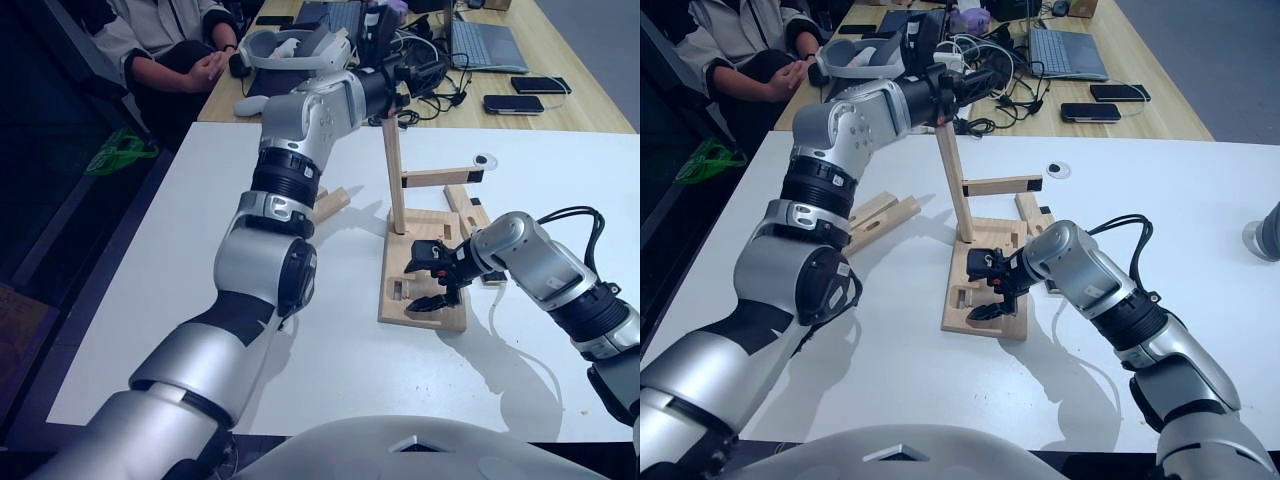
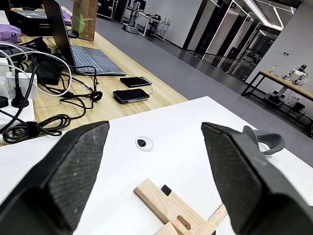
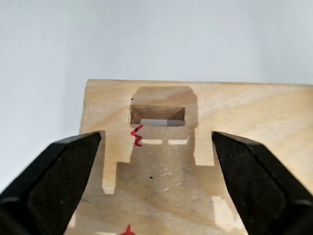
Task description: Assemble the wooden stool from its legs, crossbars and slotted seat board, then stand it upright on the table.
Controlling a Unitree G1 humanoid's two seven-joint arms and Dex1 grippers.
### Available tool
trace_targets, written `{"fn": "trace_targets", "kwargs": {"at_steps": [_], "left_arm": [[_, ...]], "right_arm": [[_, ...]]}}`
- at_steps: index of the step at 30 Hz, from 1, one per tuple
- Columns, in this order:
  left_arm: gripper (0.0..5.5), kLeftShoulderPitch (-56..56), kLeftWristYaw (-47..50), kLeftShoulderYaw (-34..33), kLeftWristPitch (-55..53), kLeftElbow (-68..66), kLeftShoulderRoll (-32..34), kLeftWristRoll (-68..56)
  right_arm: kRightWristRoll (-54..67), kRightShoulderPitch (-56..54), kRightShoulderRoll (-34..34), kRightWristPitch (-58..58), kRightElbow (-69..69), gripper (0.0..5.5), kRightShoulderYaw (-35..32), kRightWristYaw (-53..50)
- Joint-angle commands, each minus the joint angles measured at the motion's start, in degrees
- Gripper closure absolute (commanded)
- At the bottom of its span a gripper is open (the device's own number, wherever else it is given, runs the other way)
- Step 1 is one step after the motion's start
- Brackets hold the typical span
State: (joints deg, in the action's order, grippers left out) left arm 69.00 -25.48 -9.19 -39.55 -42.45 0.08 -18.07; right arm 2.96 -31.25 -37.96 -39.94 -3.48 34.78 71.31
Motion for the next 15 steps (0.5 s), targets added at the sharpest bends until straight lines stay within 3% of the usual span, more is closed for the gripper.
{"fn": "trace_targets", "kwargs": {"at_steps": [1, 11, 13, 15], "left_arm": [[2.02, -0.92, 3.68, -1.99, -4.91, 4.41, -0.08, -2.25], [2.02, 8.34, 9.96, -13.08, -3.41, 8.32, 7.63, -10.25], [2.02, 7.90, 8.46, -11.44, -3.13, 8.88, 11.70, -8.56], [2.02, 2.67, 3.70, -5.20, -4.29, 13.08, 18.35, -4.39]], "right_arm": [[-1.12, 1.26, 0.09, -0.73, 1.26, 1.21, 0.29, -1.58], [1.28, 2.63, 0.47, -3.92, -5.02, 1.21, -6.83, -7.52], [2.51, 2.61, -0.31, -5.63, -7.99, 1.21, -9.39, -8.12], [3.75, 2.37, -1.53, -7.36, -10.79, 1.21, -11.79, -8.23]]}}
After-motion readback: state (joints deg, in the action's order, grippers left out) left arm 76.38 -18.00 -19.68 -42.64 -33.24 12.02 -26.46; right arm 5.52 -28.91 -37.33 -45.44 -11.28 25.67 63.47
